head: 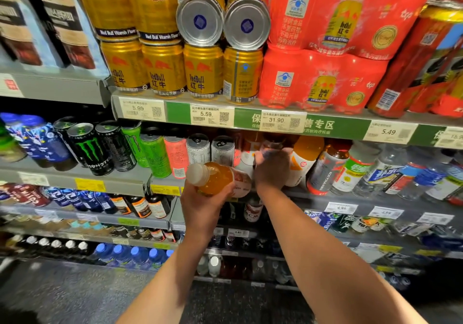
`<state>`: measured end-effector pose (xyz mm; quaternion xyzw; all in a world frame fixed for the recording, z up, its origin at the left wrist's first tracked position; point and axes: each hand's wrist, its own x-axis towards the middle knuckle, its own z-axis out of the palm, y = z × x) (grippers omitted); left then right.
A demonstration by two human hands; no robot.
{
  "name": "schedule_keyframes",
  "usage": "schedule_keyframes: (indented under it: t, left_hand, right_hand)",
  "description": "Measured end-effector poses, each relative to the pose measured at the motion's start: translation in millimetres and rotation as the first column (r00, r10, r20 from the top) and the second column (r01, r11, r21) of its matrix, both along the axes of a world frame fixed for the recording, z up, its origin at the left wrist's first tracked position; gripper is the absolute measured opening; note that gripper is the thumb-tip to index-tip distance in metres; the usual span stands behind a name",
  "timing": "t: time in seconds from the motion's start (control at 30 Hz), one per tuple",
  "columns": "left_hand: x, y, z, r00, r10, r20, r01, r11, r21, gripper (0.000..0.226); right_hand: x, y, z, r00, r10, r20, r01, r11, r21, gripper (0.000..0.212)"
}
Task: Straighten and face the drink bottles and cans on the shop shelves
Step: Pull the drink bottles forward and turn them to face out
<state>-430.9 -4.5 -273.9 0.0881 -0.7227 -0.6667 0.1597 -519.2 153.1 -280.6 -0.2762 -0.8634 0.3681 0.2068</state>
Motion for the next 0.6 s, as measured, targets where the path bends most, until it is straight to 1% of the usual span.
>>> schedule_keyframes:
  t: [0.03,0.1,0.13,0.17,0.23,0.37,0.4,0.47,0.53,0.6]
  left_hand:
    - [1,1,1,1.0,-0.004,-0.005,0.004,1.0,-0.003,0.084]
    - [2,4,3,1.0,-0.025,-0.001,0.025,1.0,-0.007,0.086]
    - [2,7,3,0.999,-0.041,-0.001,0.041,0.999,0.0,0.084]
    - [3,10,2,0.999,-0.051,-0.002,0.051,0.999,0.001,0.08]
    - [3,17,2,0.999,-0.049,-0.004,0.049,0.999,-0.019,0.07]
    - [-2,33,1,0.998,-0.048,-0.033,0.046,0.997,-0.056,0.055]
    - [-3,38,2,0.998,-0.049,-0.046,0.047,0.997,-0.06,0.053]
    - [-7,49,4,0.997,-0.036,-0.069,0.031,0.997,-0.075,0.054]
    - [-11,60,7,0.998,0.004,-0.061,-0.01,0.995,-0.102,0.061]
    - [-17,70,9,0.998,0.016,-0.062,-0.026,0.988,-0.152,0.062]
  right_hand:
    - [-1,2,1,1.0,0.011,-0.01,-0.011,1.0,0.021,0.051]
    - [1,4,3,0.997,0.0,-0.082,0.001,1.0,0.017,0.031]
    - [3,4,4,0.992,-0.014,-0.125,0.012,1.0,-0.015,0.024]
    - [5,4,4,0.987,-0.026,-0.157,0.018,0.998,-0.056,0.025]
    - [13,7,0,0.981,-0.008,-0.192,-0.006,0.998,-0.07,0.033]
    - [40,27,-15,0.964,0.091,-0.249,-0.12,0.988,-0.101,0.056]
    - [47,33,-17,0.958,0.106,-0.267,-0.14,0.984,-0.109,0.059]
    - [59,45,-21,0.944,0.138,-0.3,-0.195,0.966,-0.17,0.066]
    - [68,56,-23,0.937,0.151,-0.316,-0.231,0.945,-0.233,0.073]
    - [76,65,-25,0.938,0.154,-0.311,-0.232,0.944,-0.235,0.077]
